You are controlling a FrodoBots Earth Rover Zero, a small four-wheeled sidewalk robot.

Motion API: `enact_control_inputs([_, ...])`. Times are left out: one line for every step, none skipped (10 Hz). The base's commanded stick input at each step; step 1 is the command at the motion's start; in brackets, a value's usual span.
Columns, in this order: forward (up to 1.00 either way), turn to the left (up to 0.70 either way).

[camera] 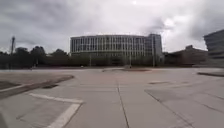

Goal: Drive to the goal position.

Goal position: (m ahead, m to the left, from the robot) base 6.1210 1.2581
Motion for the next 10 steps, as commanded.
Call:
enact_control_inputs([0.70, 0.00])
enact_control_inputs([0.70, 0.00])
enact_control_inputs([0.70, 0.00])
enact_control_inputs([0.70, 0.00])
enact_control_inputs([0.70, 0.00])
enact_control_inputs([0.70, 0.00])
enact_control_inputs([0.70, 0.00])
enact_control_inputs([0.70, 0.00])
enact_control_inputs([0.70, 0.00])
enact_control_inputs([0.70, 0.01])
